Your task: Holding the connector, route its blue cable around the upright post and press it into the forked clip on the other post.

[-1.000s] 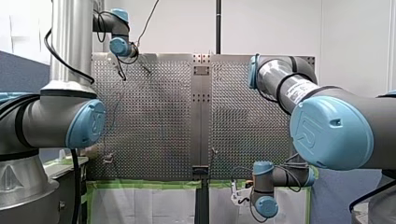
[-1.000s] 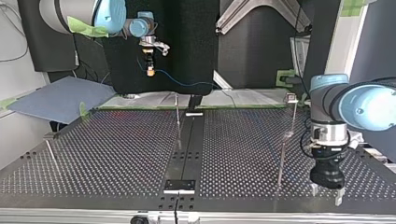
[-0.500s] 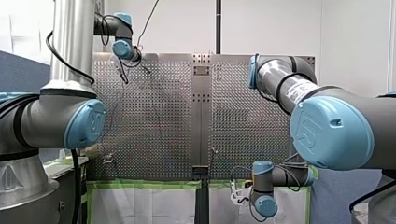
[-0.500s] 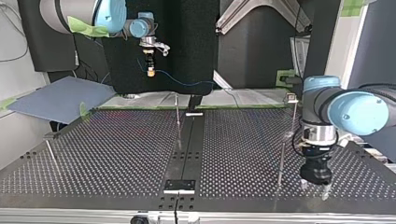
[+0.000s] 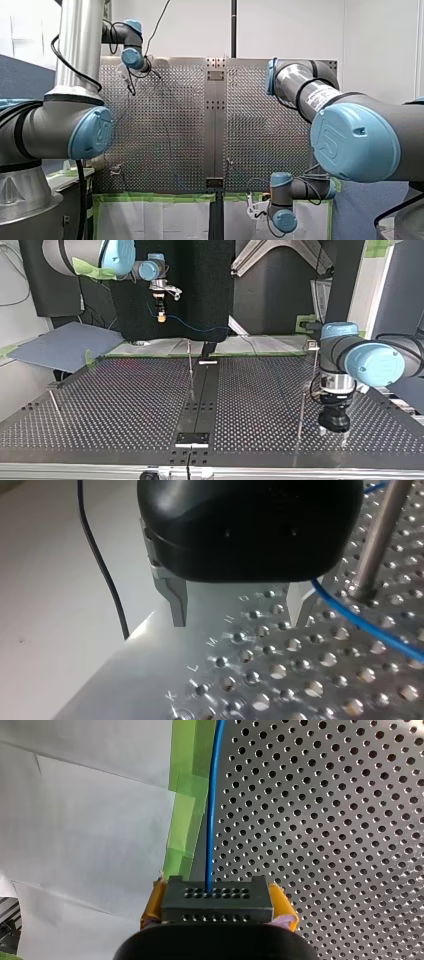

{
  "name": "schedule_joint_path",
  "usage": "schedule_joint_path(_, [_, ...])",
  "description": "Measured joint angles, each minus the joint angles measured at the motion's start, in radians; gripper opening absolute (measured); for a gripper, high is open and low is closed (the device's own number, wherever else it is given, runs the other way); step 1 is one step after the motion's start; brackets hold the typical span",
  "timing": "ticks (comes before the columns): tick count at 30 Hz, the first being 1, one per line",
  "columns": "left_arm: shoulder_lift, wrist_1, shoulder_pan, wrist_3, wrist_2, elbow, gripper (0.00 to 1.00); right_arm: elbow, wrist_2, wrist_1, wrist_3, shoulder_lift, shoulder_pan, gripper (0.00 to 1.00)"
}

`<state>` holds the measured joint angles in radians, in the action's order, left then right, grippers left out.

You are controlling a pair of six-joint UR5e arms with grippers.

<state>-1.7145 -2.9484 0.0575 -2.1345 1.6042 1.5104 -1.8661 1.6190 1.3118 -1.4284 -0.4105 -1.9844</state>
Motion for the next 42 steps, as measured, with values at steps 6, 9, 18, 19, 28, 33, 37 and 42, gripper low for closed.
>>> schedule_joint_path(6, [-0.001, 0.011, 0.005, -0.003, -0.011, 0.013, 1.00, 0.000, 0.000, 0.000, 0.000, 0.000, 0.000, 0.00])
schedule_joint_path(9, [-0.001, 0.031, 0.009, -0.010, -0.019, 0.034, 1.00, 0.000, 0.000, 0.001, 0.000, 0.000, -0.001, 0.00])
schedule_joint_path(18, [-0.002, 0.077, 0.014, -0.024, -0.028, 0.097, 1.00, 0.000, 0.000, 0.000, 0.000, 0.000, -0.003, 0.00])
schedule_joint_path(19, [-0.002, 0.080, 0.014, -0.025, -0.029, 0.103, 1.00, 0.000, 0.000, 0.000, 0.000, 0.000, -0.004, 0.00])
schedule_joint_path(28, [-0.002, 0.082, 0.018, -0.081, -0.084, 0.121, 1.00, 0.000, 0.001, 0.000, 0.000, 0.000, -0.007, 0.00])
schedule_joint_path(33, [-0.003, 0.055, 0.023, -0.124, -0.126, 0.128, 1.00, 0.000, 0.000, 0.000, -0.001, 0.000, -0.008, 0.00])
schedule_joint_path(37, [-0.002, 0.052, 0.035, -0.153, -0.156, 0.143, 1.00, 0.000, 0.000, 0.000, -0.001, 0.000, -0.009, 0.00])
schedule_joint_path(42, [-0.001, 0.053, 0.048, -0.183, -0.193, 0.150, 1.00, 0.000, 0.000, -0.001, -0.001, 0.000, -0.009, 0.00])
